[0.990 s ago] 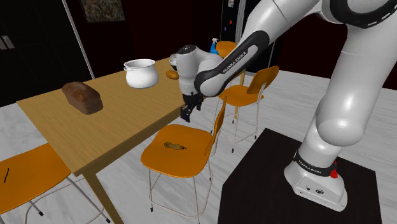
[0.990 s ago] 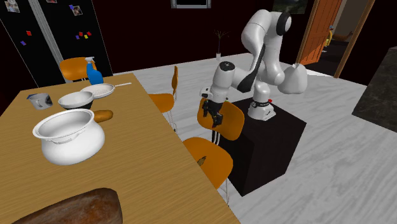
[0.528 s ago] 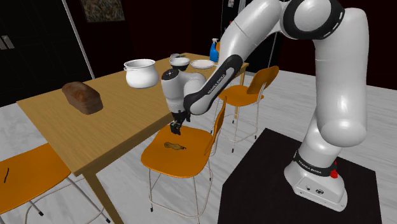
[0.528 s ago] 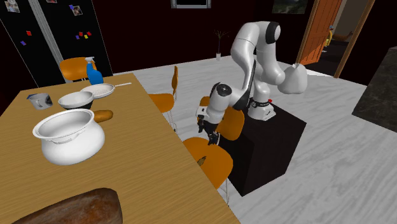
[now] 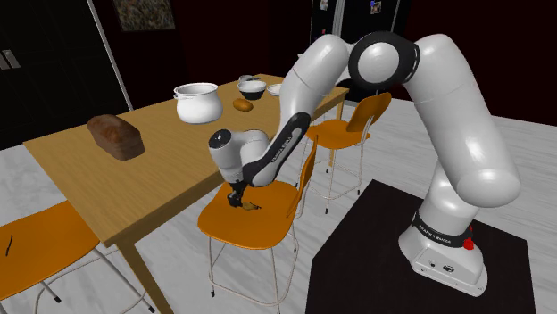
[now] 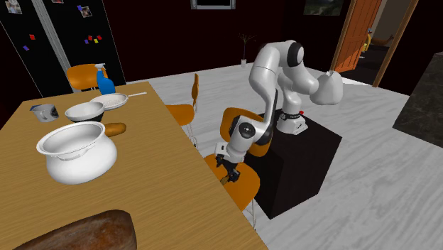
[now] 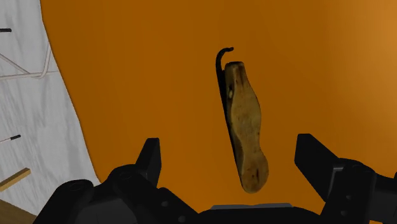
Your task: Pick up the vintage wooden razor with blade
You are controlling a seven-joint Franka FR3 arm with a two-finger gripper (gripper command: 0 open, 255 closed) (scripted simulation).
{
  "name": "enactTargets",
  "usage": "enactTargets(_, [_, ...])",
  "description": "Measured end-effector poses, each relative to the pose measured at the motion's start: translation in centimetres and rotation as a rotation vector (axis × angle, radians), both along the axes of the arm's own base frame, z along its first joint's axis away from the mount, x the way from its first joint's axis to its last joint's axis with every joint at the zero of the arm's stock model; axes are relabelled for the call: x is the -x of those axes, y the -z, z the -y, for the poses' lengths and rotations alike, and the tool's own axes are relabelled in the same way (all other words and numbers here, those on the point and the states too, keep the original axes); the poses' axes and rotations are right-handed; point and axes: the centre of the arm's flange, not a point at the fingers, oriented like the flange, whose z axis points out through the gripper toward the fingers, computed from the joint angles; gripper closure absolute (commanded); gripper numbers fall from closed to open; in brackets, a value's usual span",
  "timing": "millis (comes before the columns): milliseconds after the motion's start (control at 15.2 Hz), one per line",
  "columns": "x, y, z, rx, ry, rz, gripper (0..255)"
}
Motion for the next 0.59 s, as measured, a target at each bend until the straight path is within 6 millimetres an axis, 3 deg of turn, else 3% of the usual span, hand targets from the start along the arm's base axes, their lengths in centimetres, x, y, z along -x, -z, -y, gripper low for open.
enactTargets(528, [-0.3,4.3,-0.7,0.007,-0.007,0.002,0])
enactTargets(594, [-0.4,4.4,-0.7,0.006,-0.006,0.005,255])
